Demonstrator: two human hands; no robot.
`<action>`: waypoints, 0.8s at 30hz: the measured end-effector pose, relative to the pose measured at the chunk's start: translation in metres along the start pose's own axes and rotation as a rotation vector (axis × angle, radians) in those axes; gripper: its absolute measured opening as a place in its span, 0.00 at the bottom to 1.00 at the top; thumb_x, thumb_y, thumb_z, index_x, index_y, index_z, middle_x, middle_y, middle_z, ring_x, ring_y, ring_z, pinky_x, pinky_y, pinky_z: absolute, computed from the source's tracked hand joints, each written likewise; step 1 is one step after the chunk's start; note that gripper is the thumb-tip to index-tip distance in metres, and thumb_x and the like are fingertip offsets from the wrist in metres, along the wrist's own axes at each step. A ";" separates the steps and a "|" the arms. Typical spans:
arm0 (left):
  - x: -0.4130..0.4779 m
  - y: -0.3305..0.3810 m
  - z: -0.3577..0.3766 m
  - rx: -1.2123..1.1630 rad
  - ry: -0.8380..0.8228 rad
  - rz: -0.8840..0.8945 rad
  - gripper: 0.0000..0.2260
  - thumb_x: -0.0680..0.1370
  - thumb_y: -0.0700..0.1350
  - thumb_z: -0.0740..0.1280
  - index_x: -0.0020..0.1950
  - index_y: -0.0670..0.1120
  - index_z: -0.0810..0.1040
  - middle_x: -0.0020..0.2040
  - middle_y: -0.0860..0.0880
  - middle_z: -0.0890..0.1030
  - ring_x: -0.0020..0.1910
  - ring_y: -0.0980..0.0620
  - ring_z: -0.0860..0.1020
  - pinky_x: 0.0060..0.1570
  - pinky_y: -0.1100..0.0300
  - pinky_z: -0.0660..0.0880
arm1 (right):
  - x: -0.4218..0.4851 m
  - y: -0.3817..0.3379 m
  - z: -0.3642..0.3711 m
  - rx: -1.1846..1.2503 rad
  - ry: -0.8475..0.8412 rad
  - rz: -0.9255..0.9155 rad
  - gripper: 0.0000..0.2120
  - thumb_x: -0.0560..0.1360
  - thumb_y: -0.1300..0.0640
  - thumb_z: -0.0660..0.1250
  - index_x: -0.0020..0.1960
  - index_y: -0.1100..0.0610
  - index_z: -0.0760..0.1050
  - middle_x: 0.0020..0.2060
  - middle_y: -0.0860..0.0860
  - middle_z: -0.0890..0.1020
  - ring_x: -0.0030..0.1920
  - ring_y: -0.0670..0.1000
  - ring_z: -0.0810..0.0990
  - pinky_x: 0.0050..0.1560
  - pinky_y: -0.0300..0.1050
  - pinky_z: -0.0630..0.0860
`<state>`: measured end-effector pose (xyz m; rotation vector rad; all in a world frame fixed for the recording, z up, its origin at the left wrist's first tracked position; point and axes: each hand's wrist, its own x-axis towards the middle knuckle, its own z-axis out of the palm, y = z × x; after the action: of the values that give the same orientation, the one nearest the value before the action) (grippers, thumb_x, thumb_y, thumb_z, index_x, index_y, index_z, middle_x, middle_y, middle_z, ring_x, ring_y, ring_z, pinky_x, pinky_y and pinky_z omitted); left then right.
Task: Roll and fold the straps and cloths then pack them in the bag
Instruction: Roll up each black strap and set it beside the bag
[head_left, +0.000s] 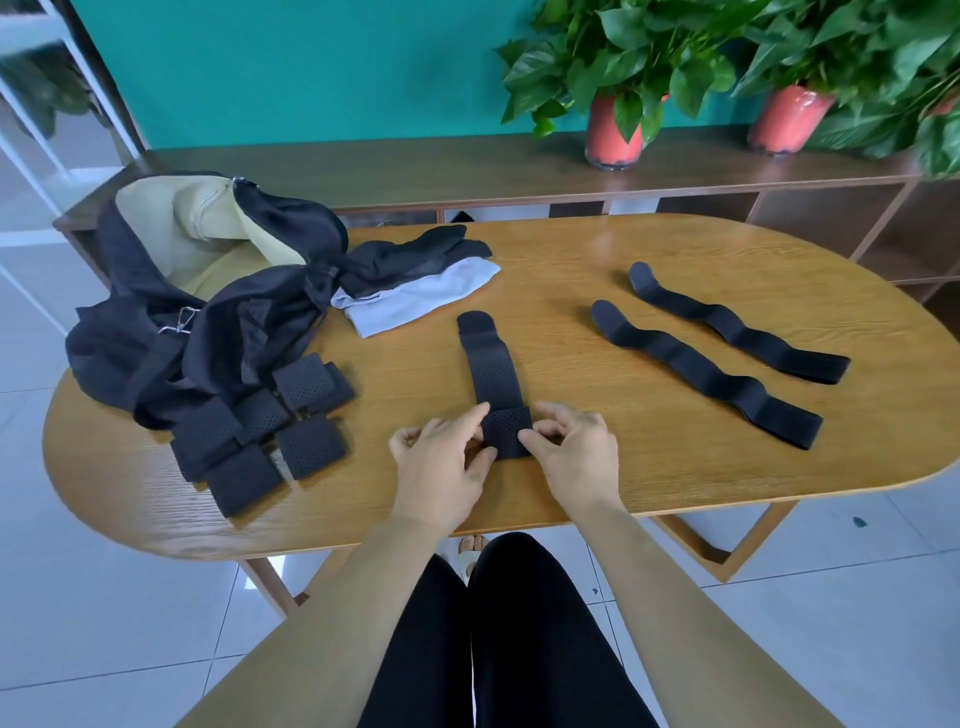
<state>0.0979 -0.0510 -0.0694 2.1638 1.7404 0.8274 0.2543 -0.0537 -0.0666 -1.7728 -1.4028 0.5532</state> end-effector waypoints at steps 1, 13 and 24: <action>0.001 0.000 0.000 0.014 0.006 0.010 0.22 0.78 0.51 0.66 0.71 0.57 0.68 0.53 0.59 0.78 0.58 0.58 0.72 0.54 0.62 0.48 | 0.000 0.000 0.001 0.002 0.007 0.000 0.18 0.73 0.53 0.71 0.62 0.51 0.77 0.42 0.43 0.83 0.58 0.47 0.72 0.62 0.52 0.69; 0.001 -0.005 0.008 0.227 -0.019 0.251 0.14 0.76 0.44 0.68 0.62 0.53 0.79 0.66 0.53 0.75 0.64 0.51 0.70 0.56 0.48 0.58 | 0.003 -0.003 0.003 -0.055 0.012 0.021 0.19 0.73 0.51 0.71 0.62 0.52 0.76 0.43 0.43 0.83 0.58 0.46 0.72 0.60 0.51 0.70; 0.015 -0.013 -0.006 0.150 -0.149 0.324 0.14 0.80 0.54 0.60 0.63 0.54 0.78 0.64 0.59 0.77 0.70 0.60 0.63 0.62 0.58 0.46 | 0.001 0.002 -0.015 0.005 -0.169 -0.099 0.23 0.70 0.64 0.66 0.63 0.48 0.75 0.52 0.37 0.74 0.59 0.43 0.66 0.65 0.43 0.66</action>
<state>0.0861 -0.0346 -0.0670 2.5796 1.4439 0.5999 0.2664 -0.0578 -0.0590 -1.6740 -1.5944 0.6646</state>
